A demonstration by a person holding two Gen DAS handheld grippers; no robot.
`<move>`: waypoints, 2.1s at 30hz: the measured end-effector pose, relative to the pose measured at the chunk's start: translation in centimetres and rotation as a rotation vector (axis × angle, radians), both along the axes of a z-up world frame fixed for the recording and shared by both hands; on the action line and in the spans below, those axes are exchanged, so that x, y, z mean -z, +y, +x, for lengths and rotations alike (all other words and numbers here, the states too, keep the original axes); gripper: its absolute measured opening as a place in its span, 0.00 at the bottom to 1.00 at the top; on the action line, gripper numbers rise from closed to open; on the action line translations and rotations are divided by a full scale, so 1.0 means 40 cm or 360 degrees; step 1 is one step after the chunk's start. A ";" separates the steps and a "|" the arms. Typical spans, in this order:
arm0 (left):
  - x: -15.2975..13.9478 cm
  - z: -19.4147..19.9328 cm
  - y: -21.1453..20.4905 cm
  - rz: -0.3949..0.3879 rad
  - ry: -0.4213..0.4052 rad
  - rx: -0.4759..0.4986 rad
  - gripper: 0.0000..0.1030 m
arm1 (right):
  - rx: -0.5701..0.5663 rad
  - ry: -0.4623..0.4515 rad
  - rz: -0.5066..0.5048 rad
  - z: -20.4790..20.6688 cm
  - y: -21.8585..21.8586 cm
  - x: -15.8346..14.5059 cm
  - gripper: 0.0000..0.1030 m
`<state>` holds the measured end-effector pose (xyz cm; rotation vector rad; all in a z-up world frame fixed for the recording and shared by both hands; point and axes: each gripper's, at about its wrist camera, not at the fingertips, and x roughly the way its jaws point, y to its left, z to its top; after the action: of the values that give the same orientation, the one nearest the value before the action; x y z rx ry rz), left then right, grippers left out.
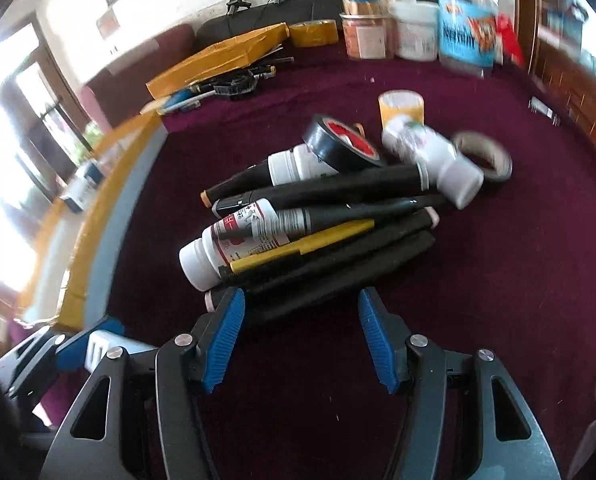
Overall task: Organize rigid objects
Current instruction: 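Grasp a black marker with the right gripper while the left holds the charger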
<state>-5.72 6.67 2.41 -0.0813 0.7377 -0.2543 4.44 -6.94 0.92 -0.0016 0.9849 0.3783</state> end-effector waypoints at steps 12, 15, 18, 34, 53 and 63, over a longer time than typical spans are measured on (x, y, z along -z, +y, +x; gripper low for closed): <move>0.024 0.017 0.008 -0.0088 0.0126 0.0022 0.41 | 0.0101 0.0033 -0.0131 -0.025 -0.191 0.009 0.13; 0.030 0.026 0.002 -0.0072 0.0170 0.0012 0.41 | 0.0092 -0.0032 -0.0144 -0.040 -0.191 0.008 0.13; 0.035 0.034 0.002 -0.0061 0.0200 -0.0002 0.41 | 0.0111 -0.0091 -0.0203 -0.051 -0.176 0.008 0.13; 0.034 0.065 -0.033 0.0100 0.0219 -0.0024 0.38 | 0.0111 -0.0121 -0.0129 -0.061 -0.193 0.014 0.13; 0.031 0.124 -0.068 0.0148 0.0256 -0.0001 0.41 | 0.0119 -0.0096 0.0025 -0.062 -0.232 0.015 0.13; -0.015 0.060 -0.056 0.0035 0.0137 0.0029 0.36 | 0.0131 -0.0060 0.0148 -0.093 -0.258 0.007 0.13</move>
<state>-3.31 4.43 3.03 -0.0648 0.8272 -0.2609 0.74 -17.28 0.66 0.1155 0.9262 0.3467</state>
